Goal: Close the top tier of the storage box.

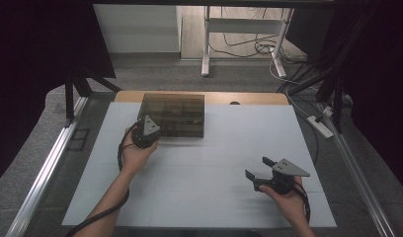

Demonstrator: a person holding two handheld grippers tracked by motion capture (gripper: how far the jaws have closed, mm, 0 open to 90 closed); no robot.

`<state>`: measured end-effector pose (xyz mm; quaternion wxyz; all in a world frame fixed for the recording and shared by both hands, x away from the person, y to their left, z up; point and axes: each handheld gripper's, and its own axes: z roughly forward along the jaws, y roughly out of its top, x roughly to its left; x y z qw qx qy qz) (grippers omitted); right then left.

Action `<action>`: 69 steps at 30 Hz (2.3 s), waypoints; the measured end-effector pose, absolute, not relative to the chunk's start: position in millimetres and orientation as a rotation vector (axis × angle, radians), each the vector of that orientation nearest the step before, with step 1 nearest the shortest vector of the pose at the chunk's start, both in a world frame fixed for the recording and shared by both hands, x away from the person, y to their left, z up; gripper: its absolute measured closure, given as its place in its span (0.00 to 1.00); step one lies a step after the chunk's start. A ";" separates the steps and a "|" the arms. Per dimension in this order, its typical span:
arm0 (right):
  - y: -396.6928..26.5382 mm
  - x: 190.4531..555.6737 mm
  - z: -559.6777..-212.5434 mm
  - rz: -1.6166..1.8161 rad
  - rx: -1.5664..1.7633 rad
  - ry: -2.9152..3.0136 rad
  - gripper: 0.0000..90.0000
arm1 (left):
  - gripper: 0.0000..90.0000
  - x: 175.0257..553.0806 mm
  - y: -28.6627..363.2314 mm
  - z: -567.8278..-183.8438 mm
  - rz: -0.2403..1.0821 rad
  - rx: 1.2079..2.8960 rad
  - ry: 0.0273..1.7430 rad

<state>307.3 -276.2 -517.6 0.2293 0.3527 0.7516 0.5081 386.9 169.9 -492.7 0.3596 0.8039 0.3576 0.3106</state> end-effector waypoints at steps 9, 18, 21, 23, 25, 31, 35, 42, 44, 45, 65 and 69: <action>-276.1 307.1 -517.4 1.400 0.970 2.068 0.15 | 1.00 391.1 169.5 -492.7 0.799 2.076 0.929; -276.4 306.9 -517.2 1.400 0.969 2.067 0.15 | 1.00 395.3 169.9 -492.0 0.800 2.077 0.937; -276.3 307.0 -517.4 1.399 0.970 2.068 0.15 | 1.00 396.3 169.8 -492.1 0.799 2.076 0.937; -276.3 307.1 -517.3 1.400 0.969 2.068 0.15 | 1.00 397.6 170.2 -491.6 0.801 2.076 0.939; -276.2 307.0 -517.1 1.400 0.968 2.067 0.15 | 1.00 399.2 169.7 -491.4 0.801 2.077 0.942; -275.9 307.0 -517.6 1.398 0.969 2.071 0.15 | 1.00 405.5 168.0 -491.2 0.801 2.080 0.954; -275.9 306.9 -517.6 1.399 0.968 2.071 0.15 | 1.00 406.7 165.5 -489.6 0.806 2.090 0.945; -275.5 306.9 -517.5 1.399 0.966 2.072 0.15 | 1.00 406.9 165.1 -488.9 0.806 2.091 0.946; -275.6 307.1 -517.5 1.398 0.966 2.072 0.15 | 1.00 406.7 165.3 -488.6 0.805 2.091 0.945; -275.7 307.1 -517.6 1.399 0.967 2.071 0.15 | 1.00 406.6 165.4 -488.5 0.804 2.092 0.944; -276.2 305.9 -517.1 1.421 0.962 2.079 0.15 | 0.53 365.2 194.0 -489.3 0.523 2.007 0.980; -275.6 305.3 -517.4 1.424 0.955 2.087 0.14 | 0.28 347.6 197.7 -492.3 0.469 2.007 0.976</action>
